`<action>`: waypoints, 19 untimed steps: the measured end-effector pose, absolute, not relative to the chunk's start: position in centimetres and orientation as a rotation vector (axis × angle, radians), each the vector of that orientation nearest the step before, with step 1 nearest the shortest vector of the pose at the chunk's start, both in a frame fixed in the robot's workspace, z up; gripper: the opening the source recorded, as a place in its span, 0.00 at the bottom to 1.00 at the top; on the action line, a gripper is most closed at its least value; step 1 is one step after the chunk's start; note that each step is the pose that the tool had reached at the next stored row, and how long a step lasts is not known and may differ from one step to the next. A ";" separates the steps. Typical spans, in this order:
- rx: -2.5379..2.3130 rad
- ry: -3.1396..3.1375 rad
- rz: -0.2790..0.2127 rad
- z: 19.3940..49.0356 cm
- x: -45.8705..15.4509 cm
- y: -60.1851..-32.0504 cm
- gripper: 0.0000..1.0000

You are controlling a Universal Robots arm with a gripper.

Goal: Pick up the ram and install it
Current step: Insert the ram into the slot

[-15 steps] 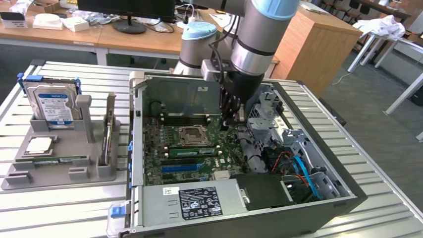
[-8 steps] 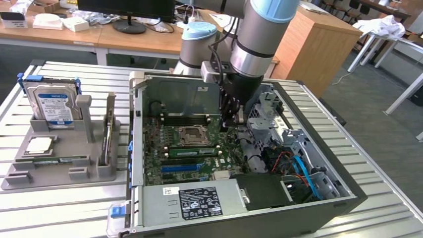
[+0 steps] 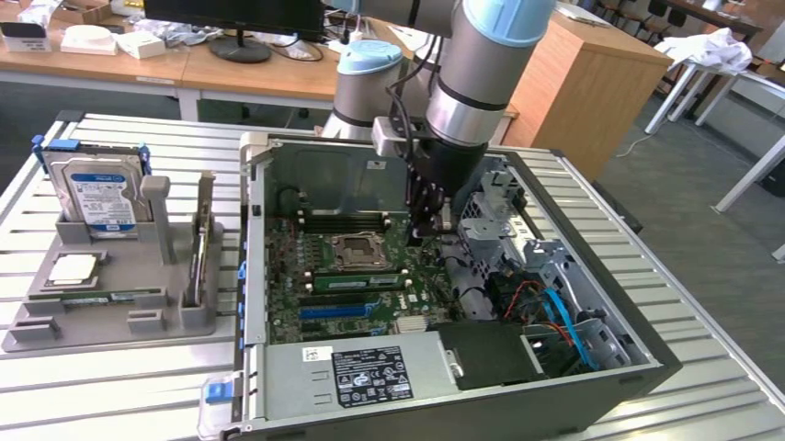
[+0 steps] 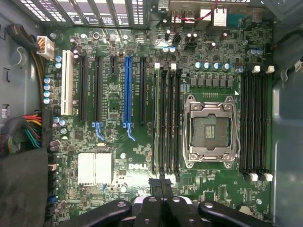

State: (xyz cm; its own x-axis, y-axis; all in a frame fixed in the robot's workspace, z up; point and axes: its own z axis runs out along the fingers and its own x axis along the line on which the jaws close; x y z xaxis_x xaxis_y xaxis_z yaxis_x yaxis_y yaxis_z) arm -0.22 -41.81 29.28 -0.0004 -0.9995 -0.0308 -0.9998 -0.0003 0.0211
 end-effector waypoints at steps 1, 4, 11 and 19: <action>-2.216 2.216 0.058 29.2 -0.2 -41.8 0.10; -2.216 2.216 0.058 28.8 -0.2 -41.8 0.10; -2.216 2.216 0.057 27.9 -0.2 -41.8 0.10; -2.216 2.216 0.058 26.9 -0.2 -41.8 0.10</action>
